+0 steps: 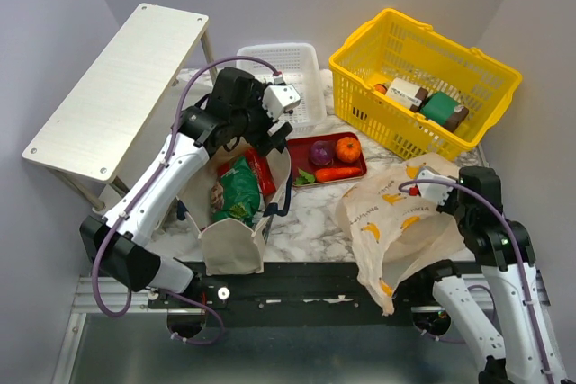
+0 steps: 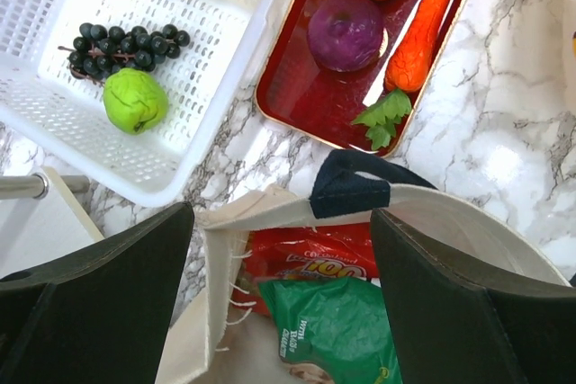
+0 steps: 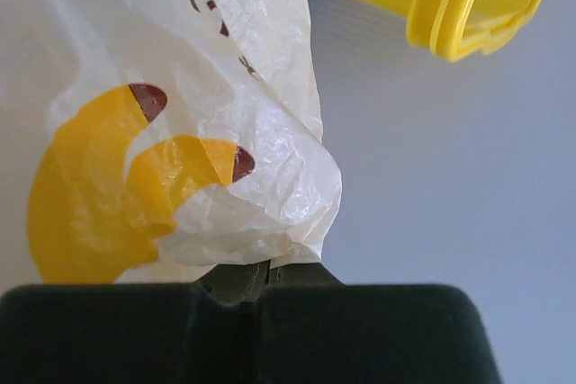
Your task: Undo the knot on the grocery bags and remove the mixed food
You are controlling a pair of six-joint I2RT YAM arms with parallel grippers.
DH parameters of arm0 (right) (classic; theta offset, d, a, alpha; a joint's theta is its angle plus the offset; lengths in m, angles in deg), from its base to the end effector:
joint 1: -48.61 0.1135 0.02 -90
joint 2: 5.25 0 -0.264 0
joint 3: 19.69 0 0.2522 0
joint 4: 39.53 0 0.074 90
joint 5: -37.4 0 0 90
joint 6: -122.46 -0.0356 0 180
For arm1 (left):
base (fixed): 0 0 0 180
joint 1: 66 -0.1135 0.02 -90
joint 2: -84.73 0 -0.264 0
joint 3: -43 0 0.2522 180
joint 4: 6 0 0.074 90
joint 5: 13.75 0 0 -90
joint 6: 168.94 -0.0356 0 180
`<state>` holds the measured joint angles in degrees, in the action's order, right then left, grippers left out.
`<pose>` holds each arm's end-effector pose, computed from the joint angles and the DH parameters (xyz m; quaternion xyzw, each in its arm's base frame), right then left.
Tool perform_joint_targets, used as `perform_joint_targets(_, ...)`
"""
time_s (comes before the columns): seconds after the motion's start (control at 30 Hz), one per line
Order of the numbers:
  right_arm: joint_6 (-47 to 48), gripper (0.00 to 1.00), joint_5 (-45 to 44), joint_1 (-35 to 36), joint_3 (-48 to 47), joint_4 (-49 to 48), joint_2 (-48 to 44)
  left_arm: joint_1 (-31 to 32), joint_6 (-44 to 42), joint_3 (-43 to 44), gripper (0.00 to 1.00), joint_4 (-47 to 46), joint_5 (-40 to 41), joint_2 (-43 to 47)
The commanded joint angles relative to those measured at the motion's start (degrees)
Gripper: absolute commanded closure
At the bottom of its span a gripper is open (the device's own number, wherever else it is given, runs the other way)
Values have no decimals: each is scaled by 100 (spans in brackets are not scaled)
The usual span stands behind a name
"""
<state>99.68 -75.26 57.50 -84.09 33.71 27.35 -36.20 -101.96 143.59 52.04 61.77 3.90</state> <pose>0.0931 0.0007 0.3179 -0.4873 0.7536 -0.3529 0.2648 0.2563 -0.1570 0.3922 0.4463 0.7751 -0.1388 0.4252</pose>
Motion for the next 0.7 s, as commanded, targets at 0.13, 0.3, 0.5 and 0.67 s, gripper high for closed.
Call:
perform_joint_targets(0.13,907,100,-618,-1071,107,-331,-27,8,-229,89,6,-147,-142,-28)
perform_joint_targets(0.3,1353,96,-731,-3156,-157,-1236,1114,8,-9,142,6,-147,-283,-81)
perform_joint_targets(0.5,942,40,356,-4694,-2134,-1089,2761,8,88,10,6,-287,-222,7)
perform_joint_targets(0.67,1160,29,2973,-4677,-2451,-21,2217,8,184,185,2,-191,-178,7)
